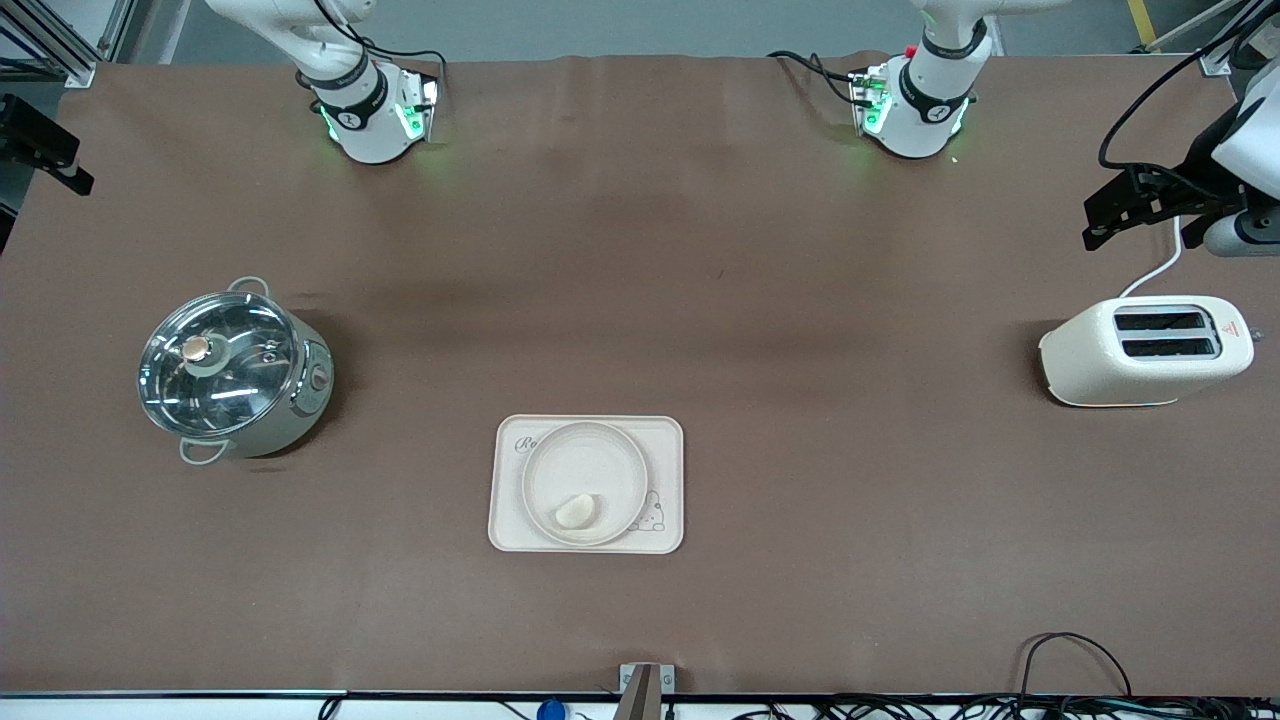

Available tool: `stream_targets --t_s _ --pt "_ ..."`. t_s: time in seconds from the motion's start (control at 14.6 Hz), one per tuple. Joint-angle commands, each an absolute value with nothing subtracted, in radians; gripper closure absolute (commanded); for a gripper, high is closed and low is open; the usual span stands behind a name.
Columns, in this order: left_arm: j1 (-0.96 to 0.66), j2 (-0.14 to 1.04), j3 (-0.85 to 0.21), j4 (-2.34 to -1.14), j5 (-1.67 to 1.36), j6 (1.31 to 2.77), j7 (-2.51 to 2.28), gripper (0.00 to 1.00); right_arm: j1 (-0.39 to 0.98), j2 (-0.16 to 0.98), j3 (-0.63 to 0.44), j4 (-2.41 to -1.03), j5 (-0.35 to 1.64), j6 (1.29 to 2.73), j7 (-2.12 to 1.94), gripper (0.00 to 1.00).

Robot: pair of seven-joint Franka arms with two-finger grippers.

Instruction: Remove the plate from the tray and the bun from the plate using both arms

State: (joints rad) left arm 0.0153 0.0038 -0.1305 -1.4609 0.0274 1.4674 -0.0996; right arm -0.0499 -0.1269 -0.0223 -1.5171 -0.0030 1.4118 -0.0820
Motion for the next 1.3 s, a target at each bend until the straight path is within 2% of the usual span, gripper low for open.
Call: stream_targets --t_s 0.0,0.62,0.96,1.23 --pt "0.023 0.009 -0.13 -1.442 0.02 1.466 -0.1 0.0 -0.051 -0.14 -0.023 -1.543 -0.008 1.413 -0.083 0.0" --pt "0.017 0.006 -0.133 -1.443 0.026 1.463 -0.101 0.0 -0.054 -0.182 -0.028 -1.62 -0.002 1.422 -0.083 0.0" --pt "0.021 0.009 -0.132 -1.439 0.049 1.465 -0.104 0.0 -0.052 -0.291 -0.028 -1.778 0.006 1.496 -0.083 0.0" --pt "0.006 0.015 -0.135 -1.439 0.071 1.479 -0.112 0.0 -0.052 -0.291 -0.026 -1.778 0.008 1.496 -0.081 0.0"
